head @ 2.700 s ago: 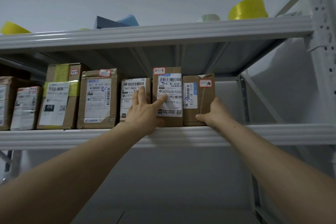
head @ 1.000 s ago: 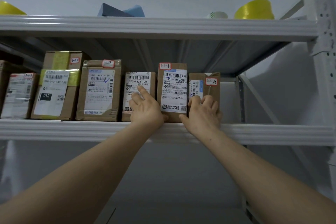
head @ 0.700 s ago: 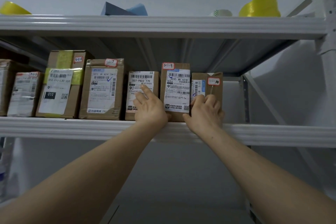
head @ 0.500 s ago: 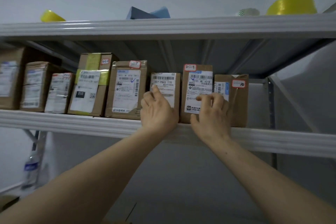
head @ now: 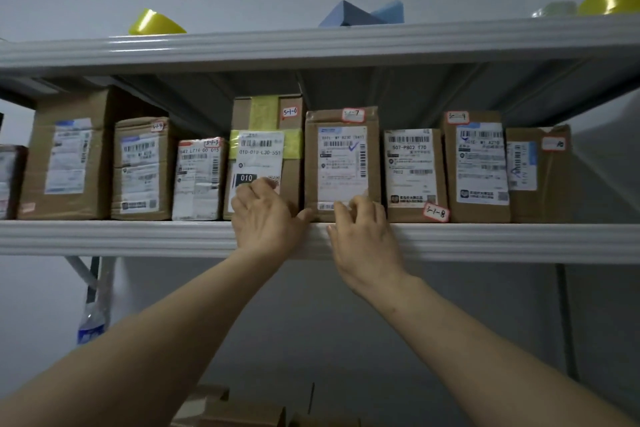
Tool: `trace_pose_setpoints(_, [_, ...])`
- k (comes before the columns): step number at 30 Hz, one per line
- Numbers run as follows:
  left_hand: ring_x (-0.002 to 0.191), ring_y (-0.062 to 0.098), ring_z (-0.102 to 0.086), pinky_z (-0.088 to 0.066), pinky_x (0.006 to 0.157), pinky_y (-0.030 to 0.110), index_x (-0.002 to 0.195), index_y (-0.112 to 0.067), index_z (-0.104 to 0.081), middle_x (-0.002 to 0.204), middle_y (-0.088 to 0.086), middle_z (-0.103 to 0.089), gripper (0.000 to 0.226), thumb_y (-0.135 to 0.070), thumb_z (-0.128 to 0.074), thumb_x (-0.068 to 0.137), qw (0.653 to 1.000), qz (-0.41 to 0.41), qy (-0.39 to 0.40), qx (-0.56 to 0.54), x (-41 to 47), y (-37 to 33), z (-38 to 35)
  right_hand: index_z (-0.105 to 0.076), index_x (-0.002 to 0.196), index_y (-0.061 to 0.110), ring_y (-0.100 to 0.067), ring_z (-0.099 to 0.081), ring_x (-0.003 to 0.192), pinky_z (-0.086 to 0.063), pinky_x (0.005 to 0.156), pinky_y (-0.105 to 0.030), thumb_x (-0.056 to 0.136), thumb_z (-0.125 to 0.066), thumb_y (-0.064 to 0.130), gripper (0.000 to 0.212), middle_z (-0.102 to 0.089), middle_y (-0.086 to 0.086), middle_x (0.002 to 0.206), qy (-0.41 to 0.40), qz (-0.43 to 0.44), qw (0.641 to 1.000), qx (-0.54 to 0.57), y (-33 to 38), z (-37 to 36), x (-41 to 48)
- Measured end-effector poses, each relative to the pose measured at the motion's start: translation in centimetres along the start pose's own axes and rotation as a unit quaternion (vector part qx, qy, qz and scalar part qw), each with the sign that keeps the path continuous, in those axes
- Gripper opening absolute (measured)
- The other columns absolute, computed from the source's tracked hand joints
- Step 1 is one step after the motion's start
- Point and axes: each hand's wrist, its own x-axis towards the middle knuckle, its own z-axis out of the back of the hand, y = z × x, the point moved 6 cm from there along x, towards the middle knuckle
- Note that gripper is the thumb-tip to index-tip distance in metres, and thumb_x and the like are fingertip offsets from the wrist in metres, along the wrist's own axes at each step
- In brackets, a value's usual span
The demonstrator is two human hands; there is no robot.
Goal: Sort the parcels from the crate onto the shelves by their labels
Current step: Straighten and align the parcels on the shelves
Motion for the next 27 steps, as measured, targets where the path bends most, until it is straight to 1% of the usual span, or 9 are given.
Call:
trace_pose_setpoints(1, [0.13, 0.03, -0.028, -0.025, 0.107, 0.037, 0.13, -0.012, -0.033, 0.137, 0.014, -0.032, 0.077, -0.054, -0.068, 0.076, 1.0, -0.012, 0.004, -0.003, 0.3, 0.3, 0.0, -0.064, 0.102, 0.005, -0.038, -0.058, 0.09, -0.052, 0.078, -0.044, 0.074, -0.075, 0.02, 0.034, -0.057, -0.021, 0.104, 0.001, -0.016, 1.0, -0.007, 0.4, -0.2, 0.0])
trace_pose_setpoints(3, [0.127, 0.03, -0.033, -0.028, 0.104, 0.039, 0.126, -0.012, -0.037, 0.133, 0.013, -0.036, 0.07, -0.055, -0.065, 0.078, 0.999, -0.03, 0.022, 0.0, 0.5, 0.6, 0.0, -0.059, 0.112, 0.008, -0.038, -0.052, 0.101, -0.047, 0.085, -0.046, 0.08, -0.069, 0.018, 0.035, -0.051, -0.02, 0.116, 0.0, -0.031, 0.999, -0.012, 1.1, -0.5, -0.4])
trace_pose_setpoints(6, [0.125, 0.032, -0.034, -0.028, 0.103, 0.041, 0.124, -0.013, -0.041, 0.132, 0.013, -0.037, 0.054, -0.048, -0.057, 0.086, 0.998, -0.052, 0.037, 0.009, 0.5, 0.6, 0.2, -0.045, 0.129, 0.013, -0.032, -0.035, 0.118, -0.033, 0.1, -0.041, 0.098, -0.042, 0.028, 0.034, -0.035, -0.014, 0.131, 0.011, -0.031, 0.999, -0.033, 1.2, -0.4, -0.4])
trace_pose_setpoints(7, [0.125, 0.032, -0.034, -0.027, 0.102, 0.041, 0.123, -0.015, -0.042, 0.131, 0.012, -0.037, 0.047, -0.044, -0.055, 0.088, 0.998, -0.057, 0.039, 0.008, 0.7, 0.7, 0.4, -0.043, 0.129, 0.015, -0.031, -0.033, 0.119, -0.031, 0.101, -0.039, 0.1, -0.036, 0.031, 0.034, -0.034, -0.012, 0.131, 0.012, -0.037, 0.999, -0.035, 1.2, -0.2, -0.2])
trace_pose_setpoints(10, [0.121, 0.032, -0.035, -0.029, 0.1, 0.041, 0.12, -0.016, -0.044, 0.127, 0.012, -0.037, 0.034, -0.034, -0.049, 0.091, 0.997, -0.057, 0.046, 0.002, 1.3, 1.1, 0.9, -0.044, 0.127, 0.019, -0.028, -0.034, 0.117, -0.03, 0.1, -0.039, 0.101, -0.033, 0.034, 0.032, -0.036, -0.009, 0.127, 0.019, -0.055, 0.998, -0.039, 1.4, 0.3, 0.4])
trace_pose_setpoints(17, [0.113, 0.031, -0.044, -0.039, 0.094, 0.04, 0.115, -0.016, -0.049, 0.122, 0.01, -0.04, 0.033, -0.033, -0.056, 0.088, 0.995, -0.071, 0.069, -0.017, 1.9, 1.7, 0.7, -0.043, 0.125, 0.024, -0.029, -0.038, 0.115, -0.03, 0.095, -0.04, 0.101, -0.029, 0.04, 0.032, -0.04, -0.008, 0.125, 0.054, -0.066, 0.994, -0.067, 1.4, 0.0, 0.9])
trace_pose_setpoints(21, [0.113, 0.032, -0.045, -0.04, 0.097, 0.04, 0.115, -0.013, -0.05, 0.121, 0.012, -0.04, 0.035, -0.031, -0.059, 0.086, 0.993, -0.073, 0.086, -0.032, 2.0, 1.6, 0.5, -0.043, 0.125, 0.026, -0.028, -0.038, 0.115, -0.029, 0.096, -0.04, 0.1, -0.027, 0.043, 0.034, -0.04, -0.007, 0.124, 0.062, -0.073, 0.994, -0.061, 1.1, -0.4, 1.0])
trace_pose_setpoints(25, [0.115, 0.032, -0.044, -0.041, 0.097, 0.042, 0.117, -0.012, -0.048, 0.123, 0.012, -0.04, 0.038, -0.03, -0.061, 0.086, 0.993, -0.068, 0.09, -0.046, 2.3, 1.7, 0.2, -0.045, 0.125, 0.028, -0.028, -0.039, 0.116, -0.029, 0.098, -0.04, 0.099, -0.026, 0.049, 0.039, -0.042, -0.007, 0.124, 0.069, -0.08, 0.993, -0.058, 0.9, -0.9, 1.3])
trace_pose_setpoints(27, [0.116, 0.031, -0.045, -0.041, 0.097, 0.041, 0.117, -0.012, -0.046, 0.123, 0.012, -0.04, 0.04, -0.03, -0.063, 0.085, 0.992, -0.065, 0.091, -0.055, 2.5, 1.8, 0.0, -0.046, 0.123, 0.028, -0.027, -0.039, 0.115, -0.029, 0.098, -0.04, 0.096, -0.02, 0.056, 0.047, -0.043, -0.007, 0.123, 0.072, -0.078, 0.993, -0.059, 0.8, -1.1, 1.4])
